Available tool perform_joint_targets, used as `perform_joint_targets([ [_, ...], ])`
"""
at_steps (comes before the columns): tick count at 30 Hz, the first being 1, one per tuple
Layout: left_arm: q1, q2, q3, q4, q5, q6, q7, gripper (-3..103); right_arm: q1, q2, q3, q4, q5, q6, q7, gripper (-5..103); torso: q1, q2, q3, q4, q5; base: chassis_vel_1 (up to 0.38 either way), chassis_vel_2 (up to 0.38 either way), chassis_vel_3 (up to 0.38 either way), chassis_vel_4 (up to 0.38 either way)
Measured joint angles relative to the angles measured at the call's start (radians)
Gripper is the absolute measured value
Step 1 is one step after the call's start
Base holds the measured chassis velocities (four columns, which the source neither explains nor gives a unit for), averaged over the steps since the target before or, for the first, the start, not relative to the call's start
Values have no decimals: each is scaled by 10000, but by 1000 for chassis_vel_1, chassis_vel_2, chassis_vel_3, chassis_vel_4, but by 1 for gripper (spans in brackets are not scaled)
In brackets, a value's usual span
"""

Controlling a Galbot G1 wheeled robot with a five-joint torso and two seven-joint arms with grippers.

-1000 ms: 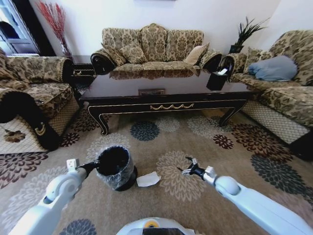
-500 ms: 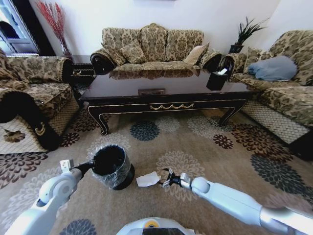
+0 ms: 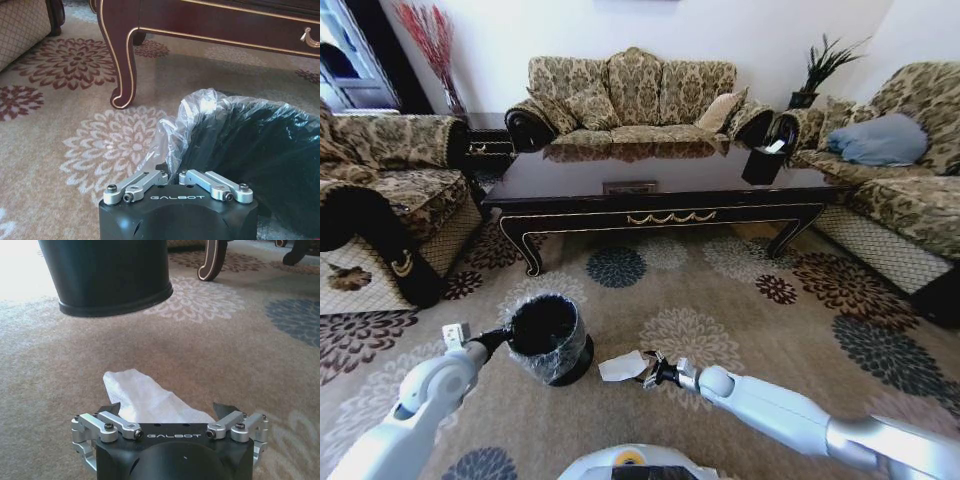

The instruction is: Move to the front of the table and pick up the trash from the floor, then place it into the trash bin.

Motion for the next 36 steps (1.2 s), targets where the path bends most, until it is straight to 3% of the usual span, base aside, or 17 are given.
perform_joint_targets([
  [22, -198, -57, 218, -79, -35, 70, -170, 4, 2, 495, -455, -701, -58, -64, 189, 102, 0, 0, 0, -1, 1, 0, 0, 0, 0],
  [26, -205, -61, 223, -116, -62, 72, -178, 4, 9, 546, -462, -924, -84, -66, 198, 83, 0, 0, 0, -3, 1, 0, 0, 0, 0],
  [34, -160, -19, 89, -236, -186, 87, -199, 4, 56, 652, -515, -1178, -151, -44, 163, 61, 0, 0, 0, -2, 1, 0, 0, 0, 0],
  [36, -126, -7, 4, -267, -257, 93, -201, 4, 83, 730, -561, -1301, -161, -36, 162, 51, 1, 0, 1, -2, 1, 0, 0, 0, 0],
])
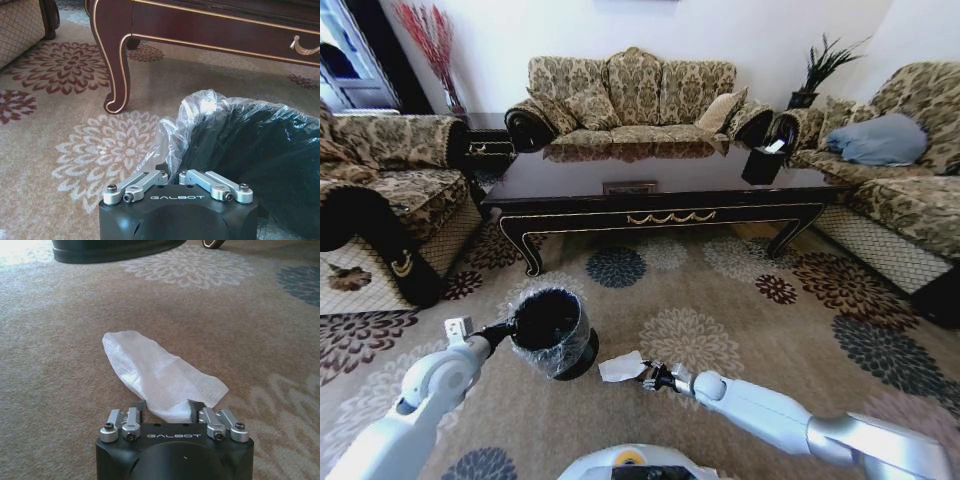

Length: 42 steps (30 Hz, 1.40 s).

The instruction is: Move to the front of the table and pick up the trash from the floor, then place it into the trash bin.

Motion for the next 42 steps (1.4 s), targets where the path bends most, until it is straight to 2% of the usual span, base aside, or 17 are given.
perform_joint_targets([
  [1, 19, 7, -41, -5, -27, 1, 1, 4, 8, 34, 0, -42, 0, 2, 15, 45, 0, 0, 0, -1, 0, 0, 0, 0, 0],
  [2, 19, 7, -41, -5, -27, 1, 1, 4, 8, 34, 0, -42, 0, 2, 15, 45, 0, 0, 0, -1, 0, 0, 0, 0, 0],
  [5, 97, 17, -168, -5, -74, 1, 2, 4, 76, 53, -19, -7, 30, 2, 69, 29, 0, 0, 0, 1, 0, 0, 0, 0, 0],
  [7, 126, 15, -189, -7, -91, 1, 3, 4, 93, 39, -28, 52, 43, -1, 81, 29, 0, 0, 0, 2, 0, 0, 0, 0, 0],
  [9, 144, 0, -203, -55, -105, 3, 9, 4, 92, -79, -22, 291, 61, -29, 133, 8, 0, 0, 0, 0, 0, 0, 0, 0, 0],
  [10, 138, 1, -203, -64, -105, 5, 6, 4, 81, -104, -2, 328, 62, -33, 137, 3, 0, 0, 0, -1, 0, 0, 0, 0, 0],
  [21, 184, -26, -159, -197, -93, 39, -72, 4, -180, -373, 366, 815, 10, -84, 146, 0, 0, 0, 0, 0, 1, 0, 0, 0, 0],
  [26, -25, 3, 147, -197, -68, 63, -168, 4, -674, -735, 1278, 1478, -9, -190, 263, 0, 0, 0, 0, 0, 3, 0, 0, 0, 0],
  [31, -450, -12, 725, -200, -51, 134, -348, 4, -1992, -1532, 3737, 2428, 281, -301, 249, 0, 0, 0, 0, -1, 2, 0, 0, 0, 0],
  [32, -450, -12, 725, -200, -51, 134, -348, 4, -1992, -1532, 3737, 2428, 281, -301, 249, 0, 0, 0, 0, -1, 2, 0, 0, 0, 0],
  [36, -918, -17, 1399, -169, 1, 208, -401, 4, -3207, -2159, 5302, 3026, 298, -285, 240, 0, 0, 0, 0, -3, 3, 0, 0, 0, 0],
  [37, -918, -17, 1399, -169, 1, 208, -401, 4, -3207, -2159, 5302, 3026, 298, -285, 240, 0, 0, 0, 0, -3, 3, 0, 0, 0, 0],
  [41, -1404, -70, 2066, -14, 161, 215, -532, 4, -4610, -2824, 7080, 3920, 347, -182, 191, 0, -1, 0, 0, -3, 3, 0, 0, 0, 0],
  [42, -1404, -70, 2066, -14, 161, 215, -532, 4, -4610, -2824, 7080, 3920, 347, -182, 191, 0, -1, 0, 0, -3, 3, 0, 0, 0, 0],
])
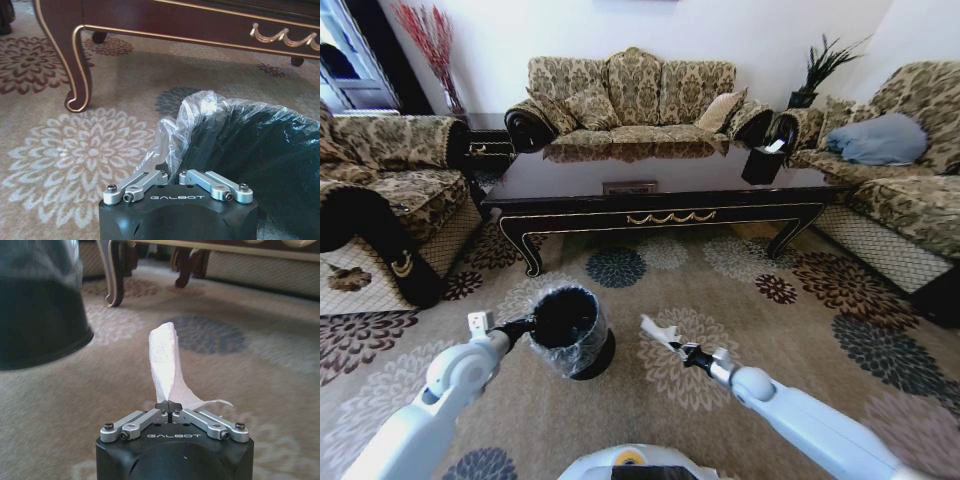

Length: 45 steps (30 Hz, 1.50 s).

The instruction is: Move to the front of the table and pick up the trash from the floor, then place it into the trash bin.

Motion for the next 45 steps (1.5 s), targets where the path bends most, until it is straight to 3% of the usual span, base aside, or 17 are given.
perform_joint_targets([
  [13, -1415, 461, 1678, 575, 153, 30, -325, 4, -1343, -1015, 2307, 2477, 942, 100, 231, 0, 0, 0, 0, -2, -3, 0, 0, 0, 0],
  [22, -1449, 577, 2010, 375, 173, 114, -604, 4, -1220, -1462, 2407, 4381, 1394, -332, 667, 0, 0, 0, 1, 6, -3, 0, 0, 0, 0],
  [26, -2010, 416, 2668, 346, 100, 221, -850, 4, -1306, -1549, 2360, 5253, 1456, -564, 886, 0, 0, 0, 1, 6, -3, 0, 0, 0, 0],
  [29, -2556, 362, 3410, 465, -16, 237, -916, 4, -1392, -1607, 2367, 6161, 1734, -802, 1160, 0, 1, 0, 0, -7, -2, 0, 0, 0, 0],
  [32, -2674, 353, 3640, 560, -1, 239, -952, 4, -1368, -1703, 2366, 6535, 1966, -918, 1260, 0, 1, 0, 0, 0, 0, 0, 0, 0, 0],
  [35, -3008, 73, 4345, 816, 311, 204, -993, 4, -1228, -1944, 2198, 6927, 2125, -1022, 1304, 0, 0, 0, 1, 10, -3, 0, 0, 0, 0],
  [42, -3838, -758, 5482, 1004, 430, 226, -1252, 4, -1174, -1823, 1893, 6959, 2157, -1155, 1383, 0, 0, 0, 1, -4, 0, 0, 0, 0, 0],
  [45, -4259, -1163, 5993, 1033, 465, 339, -1568, 4, -1265, -1782, 1786, 6822, 2005, -1177, 1441, 0, 1, 0, 1, 3, 1, 0, 0, 0, 0],
])
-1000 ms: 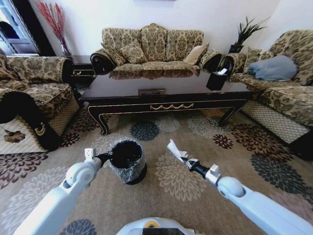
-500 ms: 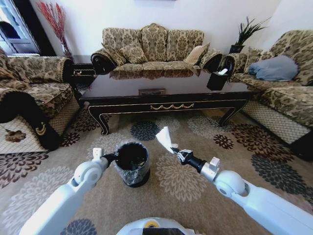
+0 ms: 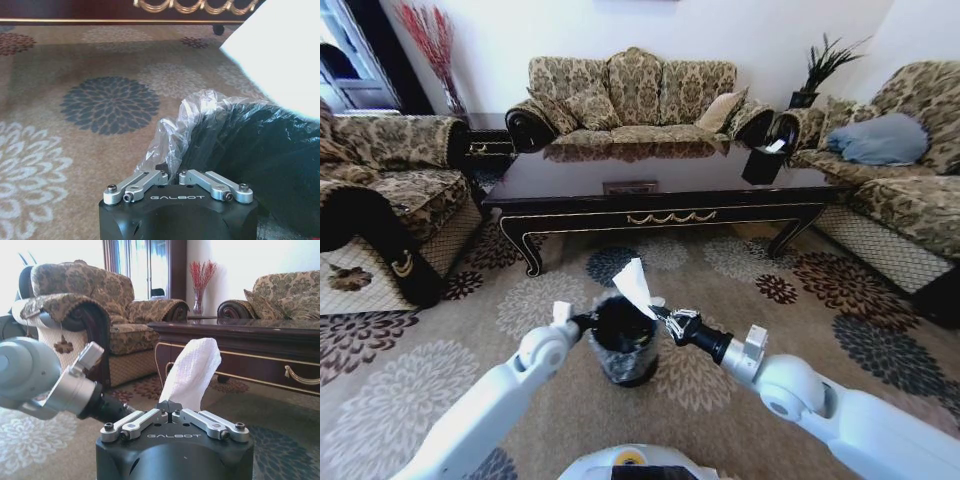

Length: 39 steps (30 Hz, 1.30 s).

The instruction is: Move to the front of the table and pick up the trash from the floor, then place it into the trash bin.

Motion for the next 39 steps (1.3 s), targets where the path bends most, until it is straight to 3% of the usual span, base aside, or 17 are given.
perform_joint_targets([
  [5, -81, -88, 288, -167, 10, 79, -158, 4, -96, 106, 13, -209, -160, 21, 55, 0, 0, 0, 0, -2, 0, 0, 0, 0, 0],
  [14, 573, 63, -143, -485, 202, 90, -144, 4, -101, 383, -85, -475, -494, 37, 60, -2, 0, 0, 0, 4, -2, 0, 0, 0, 0],
  [17, 635, 201, -320, -591, 131, 88, -38, 4, -222, 376, -90, -455, -656, 20, -30, 10, 0, -1, -1, -2, -3, 0, 0, 0, 0],
  [19, 604, 231, -364, -588, 104, 88, -32, 4, -235, 360, -90, -430, -728, 10, -58, 10, 0, 0, 0, -1, -3, 0, 0, 0, 0],
  [23, 360, 341, -453, -557, -81, 83, -43, 4, -229, 220, -121, -382, -942, -46, -191, 32, 0, 0, 0, 1, -3, 0, 0, 0, 0],
  [25, 360, 352, -461, -595, -108, 81, -43, 4, -235, 205, -120, -371, -942, -48, -191, 32, 0, 0, 0, 0, -4, 0, 0, 0, 0],
  [29, 603, 373, -567, -701, -63, 69, -31, 4, -413, 189, 9, -295, -934, -49, -167, 54, -1, 0, -1, -1, -3, 0, 0, 0, 0],
  [33, 755, 398, -603, -731, 31, 66, -28, 4, -478, 229, 52, -293, -940, -46, -148, 59, 0, 0, 0, 1, -4, 0, 0, 0, 0],
  [35, 790, 453, -645, -772, 36, 52, -10, 4, -510, 261, 94, -294, -943, -42, -141, 76, 0, 0, -1, 0, -3, 0, 0, 0, 0],
  [37, 805, 511, -689, -803, 12, 40, 0, 4, -538, 279, 133, -294, -943, -38, -136, 76, 0, 0, 0, -1, -4, 0, 0, 0, 0],
  [38, 822, 600, -753, -838, -37, 9, 5, 4, -575, 310, 202, -294, -943, -22, -127, 86, 0, 0, 0, -2, -4, 0, 0, 0, 0],
  [39, 845, 656, -807, -851, -59, -2, 7, 4, -597, 334, 248, -296, -942, -2, -116, 86, 0, 0, -1, -2, -4, 0, 0, 0, 0],
])
